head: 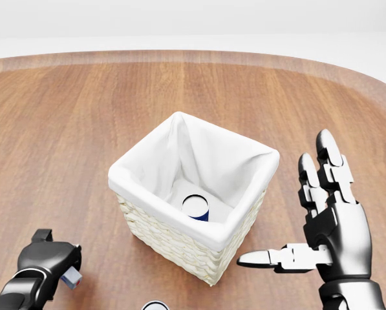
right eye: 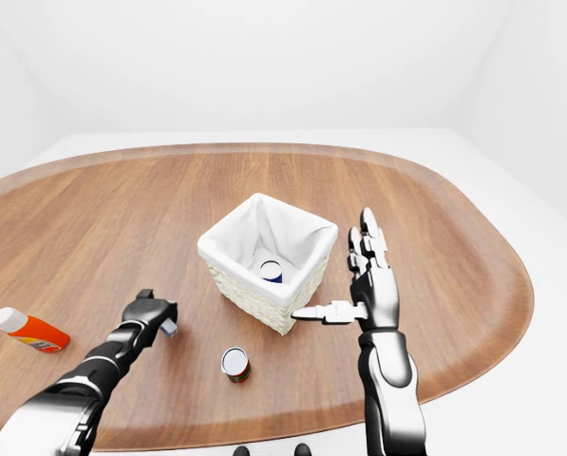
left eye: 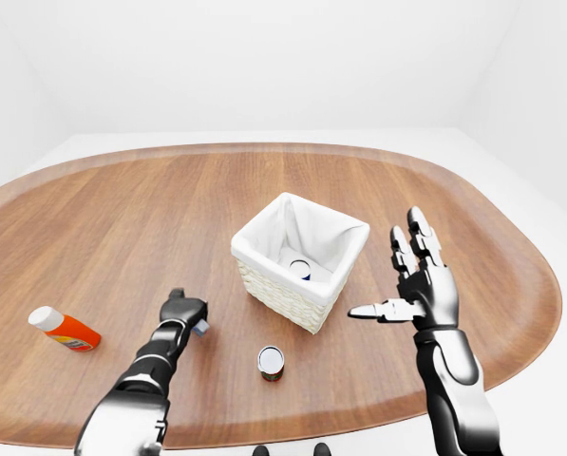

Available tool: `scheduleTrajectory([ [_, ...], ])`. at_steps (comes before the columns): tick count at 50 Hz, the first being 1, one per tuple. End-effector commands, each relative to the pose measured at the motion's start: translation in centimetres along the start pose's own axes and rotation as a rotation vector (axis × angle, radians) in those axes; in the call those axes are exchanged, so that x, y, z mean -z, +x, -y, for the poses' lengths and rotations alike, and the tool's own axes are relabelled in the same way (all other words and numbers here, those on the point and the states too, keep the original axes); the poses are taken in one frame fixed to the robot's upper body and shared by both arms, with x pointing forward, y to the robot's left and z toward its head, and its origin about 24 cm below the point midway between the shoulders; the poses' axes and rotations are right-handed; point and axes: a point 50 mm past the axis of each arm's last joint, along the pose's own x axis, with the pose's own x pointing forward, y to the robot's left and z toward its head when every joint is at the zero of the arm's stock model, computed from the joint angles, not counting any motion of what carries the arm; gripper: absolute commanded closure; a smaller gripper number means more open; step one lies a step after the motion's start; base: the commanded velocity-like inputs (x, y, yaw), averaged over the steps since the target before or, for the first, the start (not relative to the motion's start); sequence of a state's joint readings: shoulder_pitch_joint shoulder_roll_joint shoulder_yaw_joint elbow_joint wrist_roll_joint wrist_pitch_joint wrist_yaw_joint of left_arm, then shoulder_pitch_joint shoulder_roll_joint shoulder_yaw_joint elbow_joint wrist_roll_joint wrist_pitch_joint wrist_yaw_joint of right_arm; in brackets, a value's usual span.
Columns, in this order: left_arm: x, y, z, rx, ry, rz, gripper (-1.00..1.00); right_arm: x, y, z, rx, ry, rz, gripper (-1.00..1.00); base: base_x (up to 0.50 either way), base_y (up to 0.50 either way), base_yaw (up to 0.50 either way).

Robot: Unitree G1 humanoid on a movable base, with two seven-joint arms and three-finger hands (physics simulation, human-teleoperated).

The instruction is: Pick up the alphabet soup and the cream cheese box, and put them in the basket.

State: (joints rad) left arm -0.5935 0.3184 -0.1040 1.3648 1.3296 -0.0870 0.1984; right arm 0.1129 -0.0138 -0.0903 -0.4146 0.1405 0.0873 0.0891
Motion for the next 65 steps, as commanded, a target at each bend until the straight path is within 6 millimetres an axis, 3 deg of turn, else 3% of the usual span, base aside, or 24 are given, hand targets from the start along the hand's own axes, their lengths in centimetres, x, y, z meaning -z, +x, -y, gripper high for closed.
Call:
scheduleTrajectory([
  [1,0.9,0.3,-2.0,-0.105,-0.125,-0.039,1.00,0.3,-0.1,-0.2,-0.010,-0.007,-0.012,-1.00,0.00,0.00,0.00],
  [25,3.0,0.0,-5.2,-0.228,-0.203,-0.064,1.00,0.6,0.2,-0.1,0.008,-0.031,-0.027,-1.00,0.00,0.00,0.00],
  [35,3.4,-1.3,-8.1,-0.310,-0.298,-0.012,1.00,0.9,0.1,-0.2,0.003,-0.044,-0.039,-1.00,0.00,0.00,0.00],
  [50,1.7,-5.0,-11.8,-0.412,-0.359,0.138,1.00,1.1,0.1,-0.3,-0.001,-0.054,-0.047,-1.00,0.00,0.00,0.00],
  [65,0.3,-7.3,-14.9,-0.485,-0.344,0.229,1.00,1.4,0.1,-0.5,-0.007,-0.058,-0.061,-1.00,0.00,0.00,0.00],
])
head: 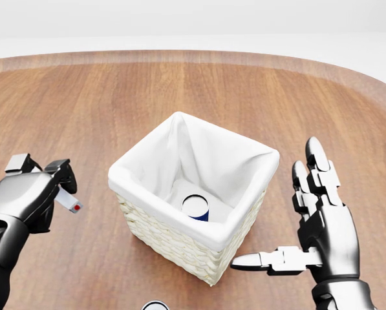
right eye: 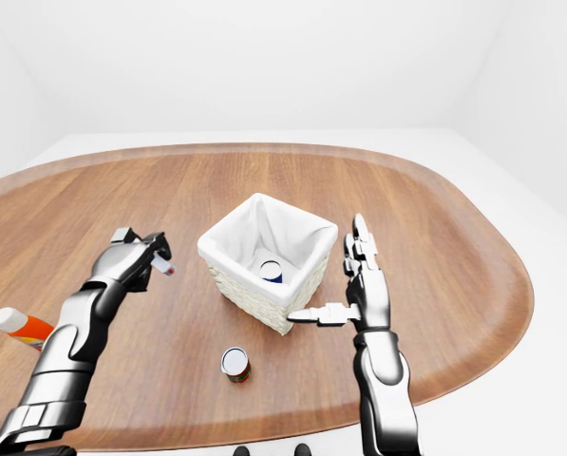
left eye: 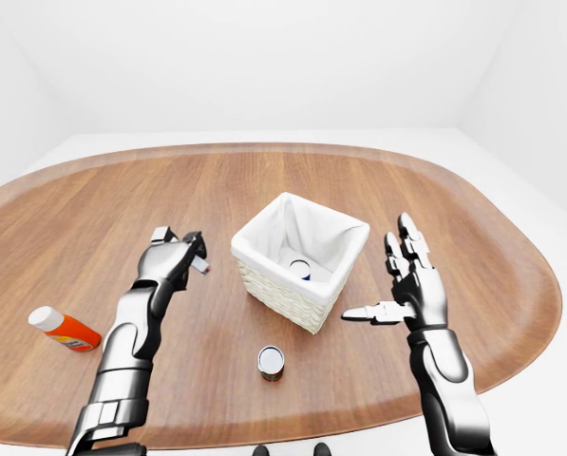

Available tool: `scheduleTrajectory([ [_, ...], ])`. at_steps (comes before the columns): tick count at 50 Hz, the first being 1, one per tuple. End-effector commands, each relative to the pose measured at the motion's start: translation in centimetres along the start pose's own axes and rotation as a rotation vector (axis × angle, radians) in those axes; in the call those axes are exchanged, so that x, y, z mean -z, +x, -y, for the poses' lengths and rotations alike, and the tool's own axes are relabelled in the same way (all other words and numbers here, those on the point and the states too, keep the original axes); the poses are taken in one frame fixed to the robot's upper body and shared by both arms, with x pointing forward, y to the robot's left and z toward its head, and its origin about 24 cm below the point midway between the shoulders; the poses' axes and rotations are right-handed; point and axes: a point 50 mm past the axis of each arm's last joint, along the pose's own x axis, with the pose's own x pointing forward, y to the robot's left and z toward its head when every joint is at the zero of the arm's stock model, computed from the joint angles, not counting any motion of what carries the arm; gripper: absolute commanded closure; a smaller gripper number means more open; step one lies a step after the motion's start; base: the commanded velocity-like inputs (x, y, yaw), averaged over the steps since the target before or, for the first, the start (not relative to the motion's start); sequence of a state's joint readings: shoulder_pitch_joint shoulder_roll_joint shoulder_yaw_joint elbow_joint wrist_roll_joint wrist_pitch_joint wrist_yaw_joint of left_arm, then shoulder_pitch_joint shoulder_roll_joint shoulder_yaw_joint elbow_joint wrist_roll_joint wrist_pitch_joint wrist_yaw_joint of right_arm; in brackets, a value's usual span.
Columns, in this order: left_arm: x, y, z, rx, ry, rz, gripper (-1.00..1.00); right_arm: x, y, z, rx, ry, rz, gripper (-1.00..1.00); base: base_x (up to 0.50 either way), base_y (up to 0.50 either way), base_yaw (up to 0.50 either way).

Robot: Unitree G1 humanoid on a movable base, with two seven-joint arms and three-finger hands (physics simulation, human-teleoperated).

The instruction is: Pick up the alphabet soup and the cream cheese box, and put them in the basket.

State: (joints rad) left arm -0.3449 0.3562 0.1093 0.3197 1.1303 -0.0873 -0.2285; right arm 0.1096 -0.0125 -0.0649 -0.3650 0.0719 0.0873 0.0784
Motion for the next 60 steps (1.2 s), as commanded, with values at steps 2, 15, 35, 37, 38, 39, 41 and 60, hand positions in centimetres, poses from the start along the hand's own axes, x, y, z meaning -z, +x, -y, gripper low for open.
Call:
scheduleTrajectory([
  [2,-1.8,-1.1,-3.5,-0.085,-0.130,0.114,1.00,0.2,0.0,-0.1,-0.004,-0.005,-0.011,-1.00,0.00,0.00,0.00],
  [15,-4.2,-1.4,-5.4,-0.141,-0.126,0.198,1.00,0.3,0.0,-0.2,-0.009,-0.012,-0.013,-1.00,0.00,0.00,0.00],
  [35,-7.3,-1.0,-6.3,-0.144,-0.106,0.286,1.00,0.5,0.0,-0.3,-0.014,-0.013,-0.023,-1.00,0.00,0.00,0.00],
  [37,-7.6,-0.8,-6.1,-0.140,-0.103,0.289,1.00,0.5,0.0,-0.3,-0.015,-0.013,-0.022,-1.00,0.00,0.00,0.00],
  [38,-7.8,-0.8,-6.1,-0.140,-0.102,0.293,1.00,0.5,0.0,-0.3,-0.015,-0.013,-0.022,-1.00,0.00,0.00,0.00],
  [39,-7.9,-0.8,-6.1,-0.139,-0.102,0.297,1.00,0.5,0.0,-0.3,-0.015,-0.013,-0.022,-1.00,0.00,0.00,0.00],
  [41,-8.2,-0.8,-6.3,-0.140,-0.101,0.307,1.00,0.5,0.0,-0.3,-0.016,-0.014,-0.023,-1.00,0.00,0.00,0.00],
  [60,-11.9,0.5,-6.9,-0.129,-0.088,0.389,1.00,0.5,0.0,-0.3,-0.020,-0.010,-0.023,-1.00,0.00,0.00,0.00],
])
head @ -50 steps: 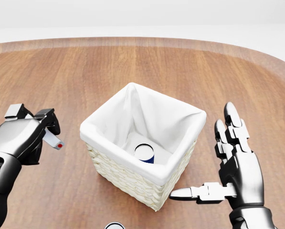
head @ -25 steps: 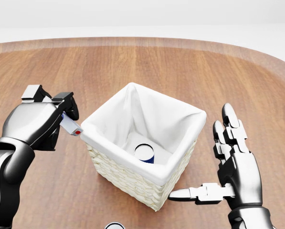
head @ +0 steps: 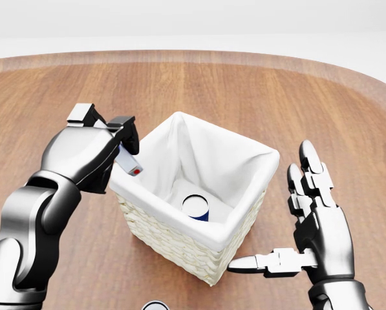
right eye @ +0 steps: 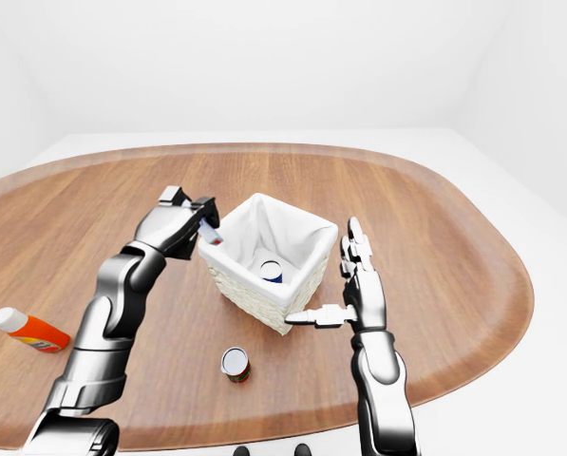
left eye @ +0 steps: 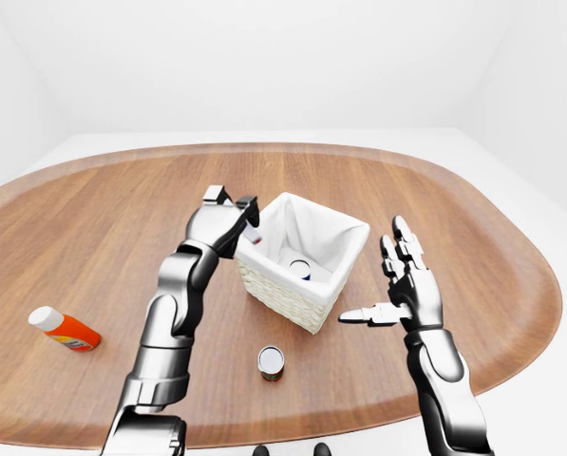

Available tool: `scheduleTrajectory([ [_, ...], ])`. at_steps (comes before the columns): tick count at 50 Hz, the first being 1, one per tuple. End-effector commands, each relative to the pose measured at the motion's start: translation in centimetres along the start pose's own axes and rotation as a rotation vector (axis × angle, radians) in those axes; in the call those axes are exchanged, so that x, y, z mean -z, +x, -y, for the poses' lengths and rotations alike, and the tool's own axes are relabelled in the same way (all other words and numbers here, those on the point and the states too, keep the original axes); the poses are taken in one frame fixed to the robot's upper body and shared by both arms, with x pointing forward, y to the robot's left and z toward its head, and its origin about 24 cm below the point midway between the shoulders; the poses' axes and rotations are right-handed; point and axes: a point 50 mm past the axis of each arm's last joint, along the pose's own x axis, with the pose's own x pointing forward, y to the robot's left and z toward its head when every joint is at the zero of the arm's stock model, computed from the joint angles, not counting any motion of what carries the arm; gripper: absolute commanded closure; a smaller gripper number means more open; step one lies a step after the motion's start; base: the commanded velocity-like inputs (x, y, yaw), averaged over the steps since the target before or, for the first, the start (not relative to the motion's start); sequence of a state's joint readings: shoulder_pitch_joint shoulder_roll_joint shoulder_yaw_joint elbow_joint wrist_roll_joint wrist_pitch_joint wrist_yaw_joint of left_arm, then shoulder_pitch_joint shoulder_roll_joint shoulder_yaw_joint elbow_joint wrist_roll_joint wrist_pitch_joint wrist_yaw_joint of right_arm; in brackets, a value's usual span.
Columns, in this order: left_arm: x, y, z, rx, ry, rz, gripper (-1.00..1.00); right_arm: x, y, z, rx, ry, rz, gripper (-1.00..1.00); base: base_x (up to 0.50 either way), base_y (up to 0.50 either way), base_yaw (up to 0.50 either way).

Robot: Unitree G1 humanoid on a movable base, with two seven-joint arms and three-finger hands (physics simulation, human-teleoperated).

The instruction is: Pick up the alphabet soup and the cream cheese box, and put them in the basket.

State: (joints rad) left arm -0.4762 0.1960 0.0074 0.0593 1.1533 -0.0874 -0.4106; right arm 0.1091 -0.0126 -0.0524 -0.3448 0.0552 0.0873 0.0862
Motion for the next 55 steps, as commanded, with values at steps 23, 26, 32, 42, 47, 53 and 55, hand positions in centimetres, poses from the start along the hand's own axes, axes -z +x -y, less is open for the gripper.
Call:
scheduleTrajectory([
  [23,-5.3,4.0,0.3,0.013,-0.075,0.149,1.00,0.1,0.0,0.1,-0.003,0.007,-0.003,-1.00,0.00,0.00,0.00],
  [26,-5.5,4.2,0.4,0.016,-0.074,0.152,1.00,0.1,0.0,0.1,-0.004,0.008,-0.004,-1.00,0.00,0.00,0.00],
  [32,-6.0,4.7,0.7,0.022,-0.070,0.157,1.00,-0.1,-0.1,0.1,-0.005,0.009,0.005,-1.00,0.00,0.00,0.00],
  [42,-6.6,5.5,1.0,0.023,-0.067,0.161,1.00,0.0,-0.1,0.1,-0.005,0.010,-0.001,-1.00,0.00,0.00,0.00],
  [47,-6.8,6.1,1.3,0.022,-0.059,0.158,1.00,0.1,-0.1,0.1,-0.005,0.012,-0.004,-1.00,0.00,0.00,0.00],
  [53,-7.3,7.1,1.4,0.011,-0.052,0.156,1.00,0.0,-0.1,0.1,-0.005,0.012,0.000,-1.00,0.00,0.00,0.00],
  [55,-7.7,7.3,1.5,0.017,-0.055,0.162,1.00,0.0,-0.1,0.1,-0.005,0.012,0.000,-1.00,0.00,0.00,0.00],
])
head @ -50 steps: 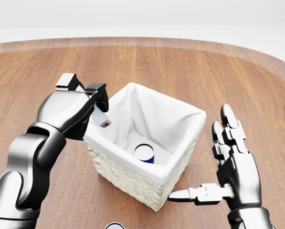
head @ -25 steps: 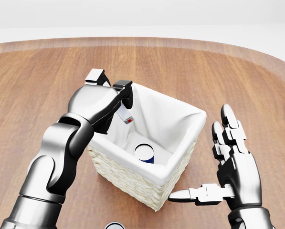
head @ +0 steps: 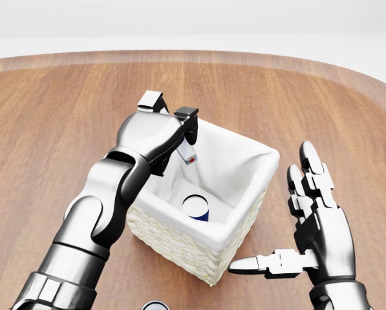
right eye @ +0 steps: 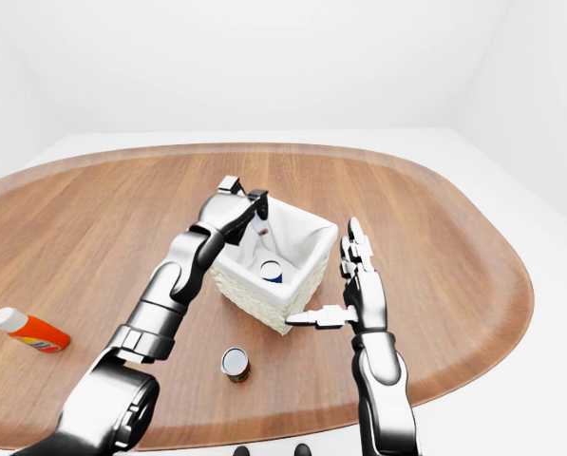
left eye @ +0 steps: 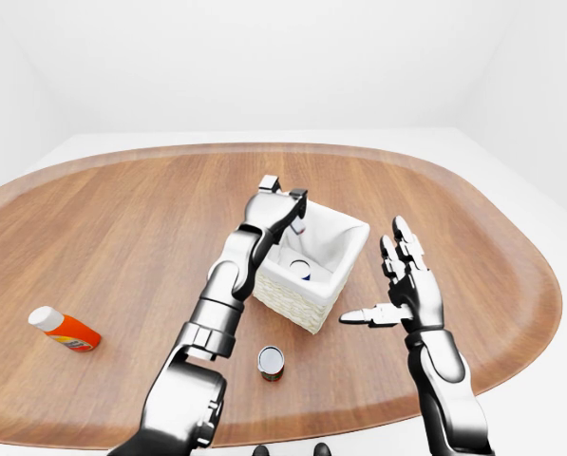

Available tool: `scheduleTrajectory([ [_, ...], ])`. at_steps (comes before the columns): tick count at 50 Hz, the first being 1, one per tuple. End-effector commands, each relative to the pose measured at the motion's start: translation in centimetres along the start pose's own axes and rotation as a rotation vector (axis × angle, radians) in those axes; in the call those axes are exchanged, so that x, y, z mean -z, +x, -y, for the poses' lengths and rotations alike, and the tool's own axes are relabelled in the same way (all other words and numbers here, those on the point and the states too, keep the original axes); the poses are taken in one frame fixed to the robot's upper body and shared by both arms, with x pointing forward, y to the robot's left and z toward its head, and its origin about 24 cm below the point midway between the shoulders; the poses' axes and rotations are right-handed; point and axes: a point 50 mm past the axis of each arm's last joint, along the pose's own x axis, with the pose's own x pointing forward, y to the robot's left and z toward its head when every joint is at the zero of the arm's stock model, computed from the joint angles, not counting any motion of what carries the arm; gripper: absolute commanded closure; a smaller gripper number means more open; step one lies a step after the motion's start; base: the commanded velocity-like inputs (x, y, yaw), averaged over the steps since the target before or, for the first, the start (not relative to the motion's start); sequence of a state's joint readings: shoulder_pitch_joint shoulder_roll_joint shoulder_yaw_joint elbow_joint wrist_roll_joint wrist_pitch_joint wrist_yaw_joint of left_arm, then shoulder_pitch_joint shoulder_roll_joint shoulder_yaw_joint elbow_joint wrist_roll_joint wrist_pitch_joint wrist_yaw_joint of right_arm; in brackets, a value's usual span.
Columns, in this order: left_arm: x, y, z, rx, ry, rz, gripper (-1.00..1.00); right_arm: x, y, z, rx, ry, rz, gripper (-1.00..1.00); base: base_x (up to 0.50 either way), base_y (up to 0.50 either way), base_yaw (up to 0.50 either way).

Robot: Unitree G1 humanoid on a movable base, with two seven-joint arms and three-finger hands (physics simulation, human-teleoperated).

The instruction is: Pick up the alphabet soup and the cream cheese box, and put them in the basket.

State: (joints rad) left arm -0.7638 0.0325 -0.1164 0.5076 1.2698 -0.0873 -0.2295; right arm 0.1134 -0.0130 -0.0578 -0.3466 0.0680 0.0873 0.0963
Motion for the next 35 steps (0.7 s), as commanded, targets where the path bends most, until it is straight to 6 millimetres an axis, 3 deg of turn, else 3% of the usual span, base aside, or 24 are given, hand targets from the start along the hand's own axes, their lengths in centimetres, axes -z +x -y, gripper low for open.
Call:
scheduleTrajectory([
  [1,-1.1,1.4,-0.2,-0.026,-0.099,0.037,1.00,0.0,0.0,0.0,-0.001,0.002,0.002,-1.00,0.00,0.00,0.00],
  [10,-1.4,2.1,1.1,-0.009,-0.099,0.025,1.00,0.0,0.0,0.0,-0.002,0.004,0.002,-1.00,0.00,0.00,0.00],
  [18,-1.2,2.5,0.9,-0.031,-0.076,0.014,1.00,0.0,0.0,0.0,-0.003,0.005,0.001,-1.00,0.00,0.00,0.00],
  [19,-1.1,2.5,0.9,-0.031,-0.071,0.013,0.92,0.0,0.0,0.0,-0.004,0.005,0.001,-1.00,0.00,0.00,0.00],
  [20,-1.1,2.5,1.0,-0.030,-0.070,0.012,0.43,-0.1,-0.1,0.0,-0.004,0.005,0.002,-1.00,0.00,0.00,0.00],
  [21,-1.1,2.5,0.8,-0.037,-0.067,0.011,0.12,0.0,-0.1,0.0,-0.005,0.006,0.002,-1.00,0.00,0.00,0.00],
  [22,-1.0,2.5,0.7,-0.047,-0.061,0.010,-0.28,0.0,-0.1,0.0,-0.005,0.006,0.002,-1.00,0.00,0.00,0.00],
  [23,-0.7,2.5,0.6,-0.052,-0.064,0.001,-1.00,-0.1,-0.1,0.0,-0.005,0.007,0.002,-1.00,0.00,0.00,0.00],
  [27,0.0,2.2,0.1,-0.066,-0.069,-0.010,-1.00,0.0,-0.1,0.0,-0.006,0.007,0.000,-1.00,0.00,0.00,0.00],
  [35,-0.8,0.6,-1.7,-0.119,-0.115,0.042,-1.00,0.1,-0.1,0.0,-0.005,0.005,-0.006,-1.00,0.00,0.00,0.00],
])
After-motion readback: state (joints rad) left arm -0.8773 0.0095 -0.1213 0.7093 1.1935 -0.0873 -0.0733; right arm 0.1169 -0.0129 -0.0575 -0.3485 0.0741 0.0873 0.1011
